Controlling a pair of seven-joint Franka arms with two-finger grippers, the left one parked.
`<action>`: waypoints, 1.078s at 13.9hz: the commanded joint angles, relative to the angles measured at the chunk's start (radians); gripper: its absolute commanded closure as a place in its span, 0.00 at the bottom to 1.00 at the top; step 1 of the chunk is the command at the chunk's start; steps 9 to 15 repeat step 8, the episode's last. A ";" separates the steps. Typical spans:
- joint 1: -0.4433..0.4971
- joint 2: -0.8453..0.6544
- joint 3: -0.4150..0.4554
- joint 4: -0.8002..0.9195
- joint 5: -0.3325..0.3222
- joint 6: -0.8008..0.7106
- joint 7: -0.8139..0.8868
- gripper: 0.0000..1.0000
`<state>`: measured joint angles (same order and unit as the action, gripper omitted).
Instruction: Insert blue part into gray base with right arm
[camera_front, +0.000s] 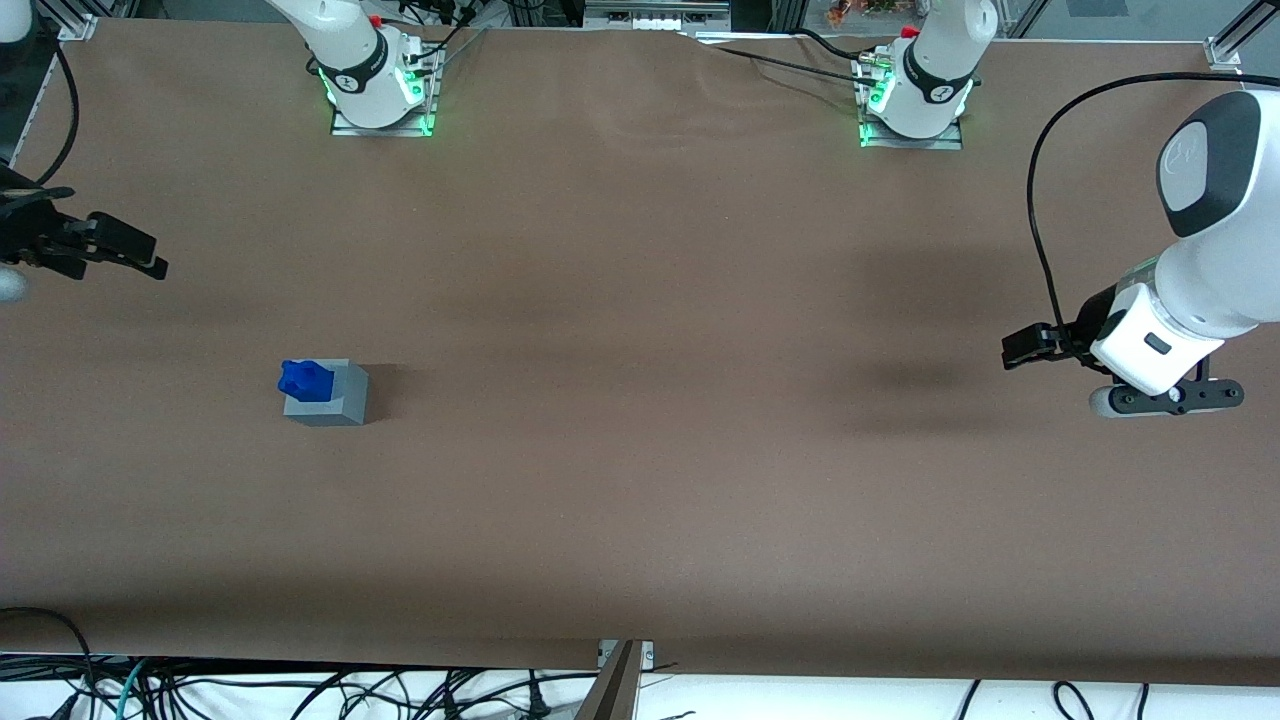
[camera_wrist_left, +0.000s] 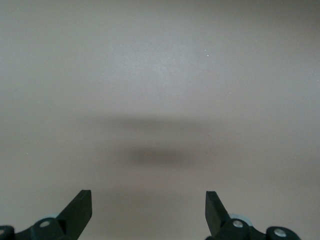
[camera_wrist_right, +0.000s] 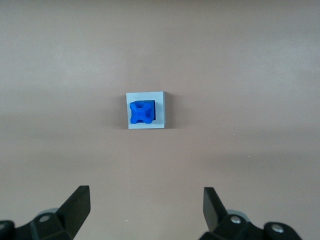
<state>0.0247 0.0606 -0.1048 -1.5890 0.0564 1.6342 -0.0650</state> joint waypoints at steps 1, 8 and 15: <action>-0.020 -0.010 0.031 0.029 -0.020 -0.021 0.021 0.00; -0.026 -0.042 0.030 -0.023 -0.026 0.035 0.033 0.00; -0.026 -0.042 0.030 -0.023 -0.026 0.035 0.033 0.00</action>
